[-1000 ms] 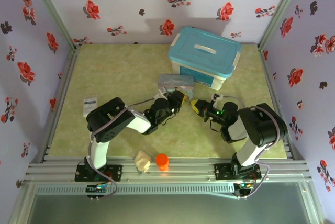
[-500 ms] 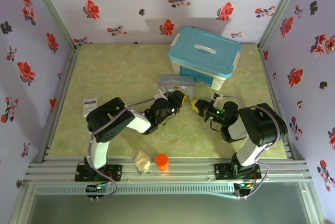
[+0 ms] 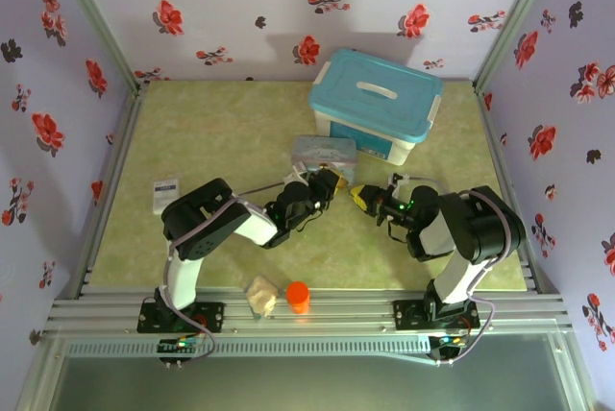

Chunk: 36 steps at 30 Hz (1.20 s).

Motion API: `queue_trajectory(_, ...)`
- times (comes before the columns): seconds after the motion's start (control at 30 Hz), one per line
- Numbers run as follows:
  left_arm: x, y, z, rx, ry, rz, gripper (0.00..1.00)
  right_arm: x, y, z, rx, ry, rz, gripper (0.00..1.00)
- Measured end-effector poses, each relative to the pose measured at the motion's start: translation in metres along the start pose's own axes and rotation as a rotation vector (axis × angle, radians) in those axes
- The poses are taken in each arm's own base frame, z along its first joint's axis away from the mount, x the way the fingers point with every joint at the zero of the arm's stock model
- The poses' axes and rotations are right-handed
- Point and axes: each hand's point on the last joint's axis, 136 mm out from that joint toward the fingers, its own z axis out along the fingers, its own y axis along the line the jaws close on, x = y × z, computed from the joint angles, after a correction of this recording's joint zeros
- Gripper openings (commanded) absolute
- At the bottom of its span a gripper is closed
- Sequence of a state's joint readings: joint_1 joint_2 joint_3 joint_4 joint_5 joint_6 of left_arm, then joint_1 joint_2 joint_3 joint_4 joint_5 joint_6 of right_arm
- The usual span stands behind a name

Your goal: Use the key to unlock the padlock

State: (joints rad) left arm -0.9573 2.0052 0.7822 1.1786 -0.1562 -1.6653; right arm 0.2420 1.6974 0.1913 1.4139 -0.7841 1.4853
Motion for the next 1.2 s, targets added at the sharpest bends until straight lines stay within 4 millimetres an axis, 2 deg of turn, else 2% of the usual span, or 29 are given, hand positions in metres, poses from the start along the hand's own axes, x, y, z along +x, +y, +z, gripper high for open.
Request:
queue_trajectory(0.3, 0.002, 0.002, -0.001, 0.002, 0.019, 0.027, 0.00, 0.002, -0.002, -0.003, 0.005, 0.008, 0.008, 0.00)
queue_trajectory(0.63, 0.006, 0.003, -0.004, 0.009, 0.072, 0.044, 0.00, 0.006, 0.004, -0.013, -0.006, -0.015, 0.005, 0.00)
queue_trajectory(0.93, 0.006, 0.004, -0.005, 0.006, 0.073, 0.045, 0.00, 0.013, -0.007, -0.020, 0.021, -0.020, 0.032, 0.00)
queue_trajectory(1.2, 0.006, 0.003, -0.005, 0.007, 0.073, 0.045, 0.00, 0.016, 0.004, -0.019, -0.005, -0.021, 0.003, 0.00)
